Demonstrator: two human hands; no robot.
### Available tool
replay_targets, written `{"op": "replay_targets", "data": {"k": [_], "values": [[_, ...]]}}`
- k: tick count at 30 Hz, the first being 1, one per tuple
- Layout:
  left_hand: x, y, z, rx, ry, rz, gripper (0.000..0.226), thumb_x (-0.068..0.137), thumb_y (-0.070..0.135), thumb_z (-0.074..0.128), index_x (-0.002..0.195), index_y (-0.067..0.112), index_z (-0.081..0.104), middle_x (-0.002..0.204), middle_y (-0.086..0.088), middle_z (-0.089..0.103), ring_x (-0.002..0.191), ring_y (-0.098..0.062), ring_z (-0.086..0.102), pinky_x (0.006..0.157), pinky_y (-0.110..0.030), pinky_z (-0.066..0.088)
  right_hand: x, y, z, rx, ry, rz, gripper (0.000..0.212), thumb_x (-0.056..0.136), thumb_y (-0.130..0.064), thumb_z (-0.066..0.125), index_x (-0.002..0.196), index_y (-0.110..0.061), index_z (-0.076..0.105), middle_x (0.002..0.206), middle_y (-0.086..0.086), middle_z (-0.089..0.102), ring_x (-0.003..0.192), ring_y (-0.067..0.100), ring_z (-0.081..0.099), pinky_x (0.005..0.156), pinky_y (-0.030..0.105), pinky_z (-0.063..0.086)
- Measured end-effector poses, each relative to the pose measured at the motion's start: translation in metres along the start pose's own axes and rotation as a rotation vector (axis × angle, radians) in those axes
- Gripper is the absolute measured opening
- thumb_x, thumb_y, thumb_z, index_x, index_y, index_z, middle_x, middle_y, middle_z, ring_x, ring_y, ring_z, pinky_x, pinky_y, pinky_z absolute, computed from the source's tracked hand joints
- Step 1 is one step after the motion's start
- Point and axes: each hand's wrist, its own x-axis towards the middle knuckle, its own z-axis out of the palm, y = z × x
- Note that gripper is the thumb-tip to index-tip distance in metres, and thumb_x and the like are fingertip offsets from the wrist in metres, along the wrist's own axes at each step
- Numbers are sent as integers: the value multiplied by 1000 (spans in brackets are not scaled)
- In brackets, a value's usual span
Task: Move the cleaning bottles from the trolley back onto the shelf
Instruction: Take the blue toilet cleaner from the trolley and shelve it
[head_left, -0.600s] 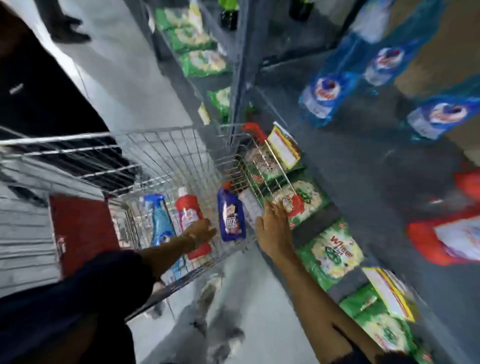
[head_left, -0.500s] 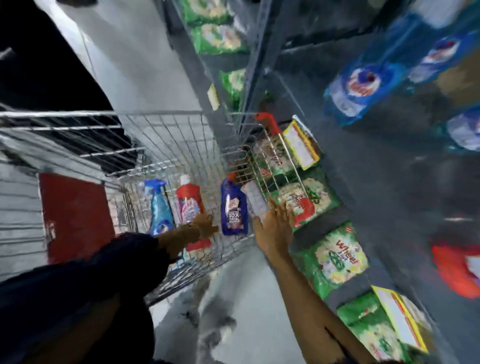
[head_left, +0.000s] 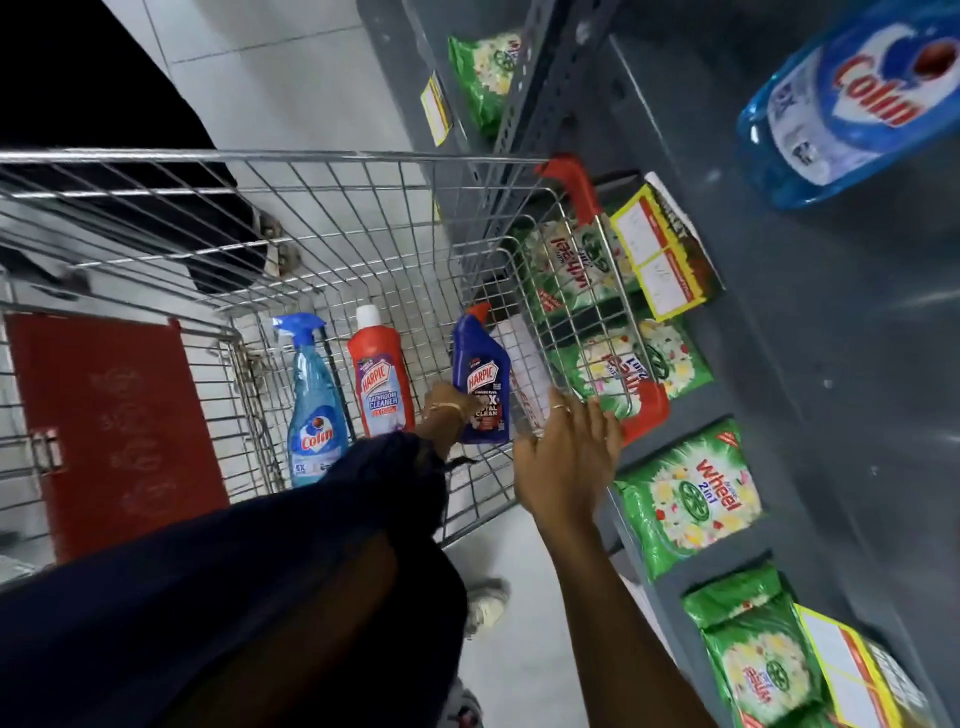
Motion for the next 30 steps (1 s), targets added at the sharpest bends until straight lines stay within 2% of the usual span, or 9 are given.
{"op": "replay_targets", "data": {"k": [5,8,12,14,17,19,22,26,30], "values": [[21,-2,-26,202,-83,70,49,78,9,73,123,2,54,123,-19,65,110,-34,63,97,-42,52,-2,-3,-3,68,2,12,66,86,-33,53,145,-15,31,157,9,28,146,24,17,119,37,-3],[0,4,-48,154,-92,177,52,78,7,72,124,3,50,124,-20,62,112,-36,61,98,-48,51,-5,1,-11,174,-20,-18,61,90,-33,51,145,-15,32,157,7,28,147,22,16,119,36,-2],[-70,24,-81,0,-159,410,53,77,2,73,125,3,51,121,-18,64,112,-34,62,94,-44,52,-12,0,-44,757,-129,98,53,95,-28,51,143,-12,36,154,9,34,142,27,29,116,50,26],[-115,36,-96,-62,-231,535,53,74,4,75,123,3,54,114,-14,69,104,-29,68,94,-47,54,-26,4,-72,1077,-220,170,57,94,-38,52,144,-16,34,153,6,35,136,21,38,107,38,39],[-185,50,-108,-110,-345,694,54,67,16,78,116,6,60,96,-5,78,88,-19,74,75,-33,61,-59,18,-116,1341,-323,107,56,80,-57,58,129,-31,51,144,-6,49,113,-2,54,79,10,44],[-229,53,-103,-113,-442,770,50,68,17,76,115,7,63,95,-4,79,88,-20,75,71,-27,61,-84,28,-136,1447,-339,38,40,75,-58,62,107,-34,64,121,-8,67,99,-2,65,74,14,52],[-274,42,-83,-103,-577,825,43,70,12,72,112,10,65,96,-1,79,87,-15,74,71,-23,60,-123,46,-151,1568,-251,33,35,77,-48,64,104,-27,68,102,-4,74,95,15,69,79,34,58],[-302,10,-51,4,-716,841,19,83,16,66,100,25,71,94,5,77,87,-9,71,73,-24,60,-188,87,-153,1665,-78,129,29,83,-34,59,108,-20,66,102,-2,75,90,16,71,71,32,59],[-319,-16,-13,152,-878,769,27,90,18,55,112,3,62,101,-7,74,92,-21,71,77,-32,58,-252,126,-146,1757,60,270,34,79,-32,61,110,-18,66,102,0,75,89,16,71,68,30,59]]}}
